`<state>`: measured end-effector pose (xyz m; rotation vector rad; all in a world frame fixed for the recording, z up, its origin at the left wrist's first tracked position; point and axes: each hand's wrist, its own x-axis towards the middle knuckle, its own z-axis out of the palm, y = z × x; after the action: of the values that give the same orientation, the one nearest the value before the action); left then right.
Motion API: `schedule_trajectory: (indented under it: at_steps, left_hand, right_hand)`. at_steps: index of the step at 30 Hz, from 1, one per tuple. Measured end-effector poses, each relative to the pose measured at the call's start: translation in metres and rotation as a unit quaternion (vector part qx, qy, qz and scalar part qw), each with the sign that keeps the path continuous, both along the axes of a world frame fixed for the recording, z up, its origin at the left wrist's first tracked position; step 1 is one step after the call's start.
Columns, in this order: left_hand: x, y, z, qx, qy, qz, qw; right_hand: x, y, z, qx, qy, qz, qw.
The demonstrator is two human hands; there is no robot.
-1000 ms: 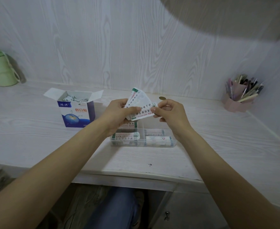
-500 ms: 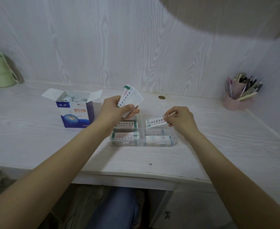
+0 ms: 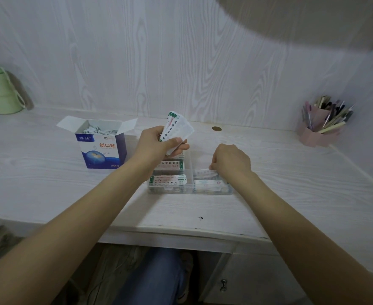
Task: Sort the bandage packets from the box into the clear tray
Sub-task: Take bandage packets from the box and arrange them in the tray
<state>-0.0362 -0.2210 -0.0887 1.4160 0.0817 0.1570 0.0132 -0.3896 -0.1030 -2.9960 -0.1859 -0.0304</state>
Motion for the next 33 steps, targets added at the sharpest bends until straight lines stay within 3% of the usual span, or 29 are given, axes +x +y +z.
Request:
schedule_trajectory:
  at_steps: [11,16,18,19,21,23,28,33]
  left_hand:
    - [-0.002,0.001,0.001,0.005,-0.003,-0.005,1.0]
    - [-0.003,0.002,0.002,-0.002,-0.001,-0.006,1.0]
    - [-0.004,0.002,0.001,-0.008,-0.002,-0.012,1.0]
    - [-0.004,0.003,0.001,-0.014,-0.004,-0.019,1.0]
    - [-0.004,0.002,0.0,-0.02,-0.003,-0.039,0.999]
    - [-0.005,0.0,-0.001,-0.002,-0.002,-0.061,0.998]
    - [-0.005,-0.005,-0.001,-0.004,0.0,-0.11,0.994]
    - [-0.004,-0.006,0.001,0.04,-0.005,-0.069,0.997]
  right_hand:
    - [-0.005,0.007,0.011,-0.055,0.023,0.036,0.998]
    - [-0.008,0.004,0.009,-0.034,0.029,0.02,0.999]
    - [-0.009,0.001,0.01,0.051,0.007,0.034,0.998]
    - [-0.011,-0.001,0.013,0.14,0.001,0.052,0.989]
    - [-0.017,0.0,0.021,0.369,0.024,0.083,0.926]
    - [-0.024,0.003,0.027,0.501,0.06,0.098,0.858]
    - [-0.024,0.007,0.023,0.553,0.029,0.096,0.827]
    - [-0.025,0.007,0.018,0.587,0.02,0.087,0.805]
